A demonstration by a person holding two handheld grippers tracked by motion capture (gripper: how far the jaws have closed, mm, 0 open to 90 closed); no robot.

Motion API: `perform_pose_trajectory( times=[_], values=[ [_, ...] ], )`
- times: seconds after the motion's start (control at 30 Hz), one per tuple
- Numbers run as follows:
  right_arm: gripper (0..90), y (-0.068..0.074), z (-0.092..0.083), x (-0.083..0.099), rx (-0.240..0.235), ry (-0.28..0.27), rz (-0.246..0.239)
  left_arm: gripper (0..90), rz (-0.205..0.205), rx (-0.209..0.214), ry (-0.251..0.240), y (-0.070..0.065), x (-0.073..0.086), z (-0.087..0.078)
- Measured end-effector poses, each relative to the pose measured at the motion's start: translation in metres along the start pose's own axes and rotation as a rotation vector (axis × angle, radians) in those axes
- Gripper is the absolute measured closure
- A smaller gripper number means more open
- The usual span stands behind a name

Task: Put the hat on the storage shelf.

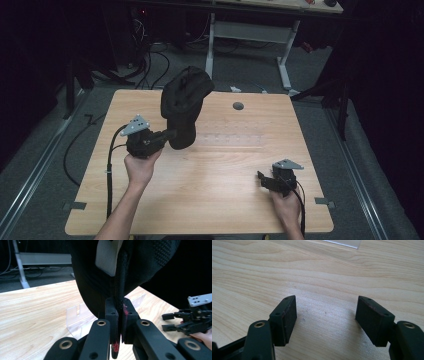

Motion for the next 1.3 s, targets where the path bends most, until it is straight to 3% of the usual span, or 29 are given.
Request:
perform_pose_trajectory(
  times=[0.57, 1.3],
  values=[
    [33.5, 0.000, 0.000, 0.000, 0.001, -0.001, -0.003, 86.3, 0.057, -0.034, 0.022, 0.004, -0.008, 0.028],
    [33.5, 0.000, 0.000, 0.000, 0.000, 0.000, -0.001, 86.2, 0.031, -0.066, 0.056, 0.011, 0.006, 0.048]
  ],
)
Point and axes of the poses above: each handheld gripper's, and its own axes: z roughly forward along the jaws, x roughly out of its underside, y roughly to its left, the point moved 1 cm from there along z, roughly forward along the jaws, and after that the axes turned 10 degrees about z, right-handed, at the moved point
